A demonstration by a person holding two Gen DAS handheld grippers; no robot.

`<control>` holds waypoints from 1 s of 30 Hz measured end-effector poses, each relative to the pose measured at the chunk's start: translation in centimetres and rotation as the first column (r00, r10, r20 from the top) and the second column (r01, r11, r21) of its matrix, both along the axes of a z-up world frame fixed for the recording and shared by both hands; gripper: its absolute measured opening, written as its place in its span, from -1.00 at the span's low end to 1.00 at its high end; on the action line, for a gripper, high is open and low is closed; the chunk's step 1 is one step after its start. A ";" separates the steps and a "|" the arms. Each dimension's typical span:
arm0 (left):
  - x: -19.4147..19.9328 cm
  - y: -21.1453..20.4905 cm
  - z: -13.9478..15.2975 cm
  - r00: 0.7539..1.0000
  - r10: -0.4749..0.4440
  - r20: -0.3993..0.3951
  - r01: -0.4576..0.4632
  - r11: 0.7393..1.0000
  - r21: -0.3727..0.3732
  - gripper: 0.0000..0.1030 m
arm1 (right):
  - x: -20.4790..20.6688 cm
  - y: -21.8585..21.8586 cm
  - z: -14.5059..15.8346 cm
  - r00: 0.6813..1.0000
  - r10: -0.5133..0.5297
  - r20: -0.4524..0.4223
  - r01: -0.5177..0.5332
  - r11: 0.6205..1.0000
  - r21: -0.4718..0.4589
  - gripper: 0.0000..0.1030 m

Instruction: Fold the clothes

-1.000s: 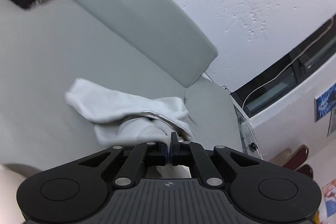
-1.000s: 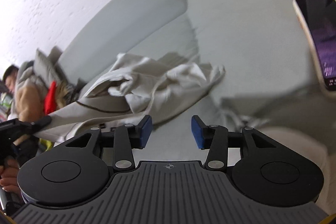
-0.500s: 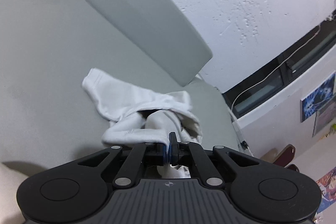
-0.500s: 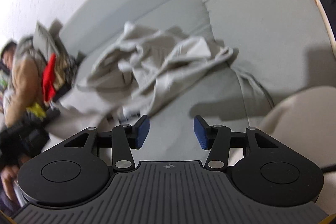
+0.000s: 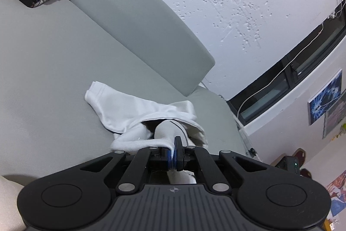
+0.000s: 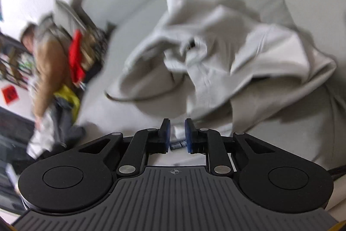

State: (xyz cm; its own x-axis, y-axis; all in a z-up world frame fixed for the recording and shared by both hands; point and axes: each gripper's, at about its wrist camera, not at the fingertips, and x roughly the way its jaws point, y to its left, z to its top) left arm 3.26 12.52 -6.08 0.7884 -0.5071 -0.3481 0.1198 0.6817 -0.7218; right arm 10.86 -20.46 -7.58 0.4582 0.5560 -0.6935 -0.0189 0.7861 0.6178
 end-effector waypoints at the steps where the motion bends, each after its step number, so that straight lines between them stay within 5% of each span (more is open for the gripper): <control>1: 0.0 0.0 0.0 1.000 0.000 -0.001 0.000 1.000 0.002 -1.00 | 0.3 0.4 -0.3 1.000 0.005 -0.008 -0.006 1.000 -0.023 -0.58; 5: 0.2 -0.1 -0.1 1.000 -0.002 -0.004 0.002 1.000 0.008 -1.00 | 2.1 -0.7 -0.6 0.996 -0.091 0.007 0.090 0.992 0.089 -0.54; 9: 0.5 -0.2 -0.1 1.000 -0.004 -0.010 0.004 1.000 0.014 -1.00 | 2.3 0.3 1.1 0.998 -0.013 0.058 0.004 0.987 0.162 -0.36; 14: 0.8 -0.2 -0.2 1.000 -0.002 -0.010 0.002 1.000 0.007 -1.00 | 2.6 3.0 2.3 0.992 0.072 0.108 -0.074 0.997 0.017 -0.15; 16: 0.8 -0.3 -0.2 1.000 0.001 -0.010 -0.001 1.000 0.007 -1.00 | 4.1 4.1 0.9 0.993 0.111 0.044 -0.107 0.990 -0.091 -0.17; 17: 0.8 -0.3 -0.2 1.000 0.003 -0.010 -0.003 1.000 0.011 -1.00 | 4.9 4.6 0.1 0.990 0.140 -0.001 -0.138 0.977 -0.159 -0.22; 18: 0.8 -0.4 -0.1 1.000 0.004 -0.009 -0.004 1.000 0.016 -1.00 | 5.6 4.9 -0.8 0.987 0.157 -0.034 -0.160 0.960 -0.229 -0.55; 20: 0.8 -0.5 -0.1 1.000 0.007 -0.010 -0.007 1.000 0.025 -1.00 | 6.6 3.2 -0.7 0.998 0.058 0.019 -0.047 0.930 -0.365 -1.00; 23: 0.7 -0.3 -0.1 1.000 0.011 -0.014 -0.011 1.000 0.020 -1.00 | 8.2 -0.5 -0.2 0.978 -0.147 0.151 0.206 0.821 -0.533 -0.96; 26: 0.8 -0.2 -0.2 1.000 0.013 -0.021 -0.013 1.000 0.013 -1.00 | 9.0 -7.3 -0.3 0.913 -0.397 0.095 0.397 0.810 -0.432 -0.96; 28: 0.9 -0.2 -0.2 1.000 0.014 -0.023 -0.014 1.000 0.013 -1.00 | 7.9 -10.0 0.1 0.885 -0.464 0.021 0.446 0.836 -0.319 -0.71; 30: 0.9 -0.2 -0.2 1.000 0.015 -0.026 -0.015 1.000 0.008 -1.00 | 6.0 -11.1 1.1 0.897 -0.441 -0.009 0.428 0.874 -0.229 0.18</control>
